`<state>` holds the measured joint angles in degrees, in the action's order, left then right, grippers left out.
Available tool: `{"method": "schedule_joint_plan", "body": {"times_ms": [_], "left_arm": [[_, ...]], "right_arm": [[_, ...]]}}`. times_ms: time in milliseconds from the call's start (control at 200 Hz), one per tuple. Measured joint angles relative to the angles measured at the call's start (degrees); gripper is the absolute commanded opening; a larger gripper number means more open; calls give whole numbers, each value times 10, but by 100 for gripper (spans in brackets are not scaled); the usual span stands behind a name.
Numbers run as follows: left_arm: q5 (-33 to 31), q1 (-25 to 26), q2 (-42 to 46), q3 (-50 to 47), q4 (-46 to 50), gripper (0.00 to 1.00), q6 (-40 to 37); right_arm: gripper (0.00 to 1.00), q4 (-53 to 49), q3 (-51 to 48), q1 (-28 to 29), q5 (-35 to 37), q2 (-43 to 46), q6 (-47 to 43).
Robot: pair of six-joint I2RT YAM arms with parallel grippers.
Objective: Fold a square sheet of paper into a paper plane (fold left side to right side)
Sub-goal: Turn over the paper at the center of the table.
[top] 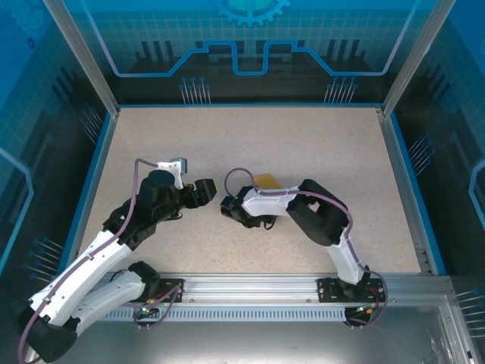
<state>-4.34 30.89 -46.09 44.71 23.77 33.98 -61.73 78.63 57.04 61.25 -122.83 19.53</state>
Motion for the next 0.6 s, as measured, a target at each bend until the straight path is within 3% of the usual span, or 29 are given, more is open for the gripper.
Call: {"method": "schedule_joint_plan", "body": {"times_ms": [70,225,290,475,600], "left_arm": [[0,0,-3,0,0,85,1],[5,0,-30,0,0,87,5],[17,0,-45,-5,-7,87,11],[69,0,-107,-33,-61,88,50],[123,0,-181,-44,-132,88,80]], "right_arm": [[18,-4,3,8,-5,-9,-3],[64,15,-9,16,-71,11,-28],[77,27,-28,13,-111,52,-39],[98,70,-84,21,-266,237,-76],[99,106,-123,16,-349,383,-87]]}}
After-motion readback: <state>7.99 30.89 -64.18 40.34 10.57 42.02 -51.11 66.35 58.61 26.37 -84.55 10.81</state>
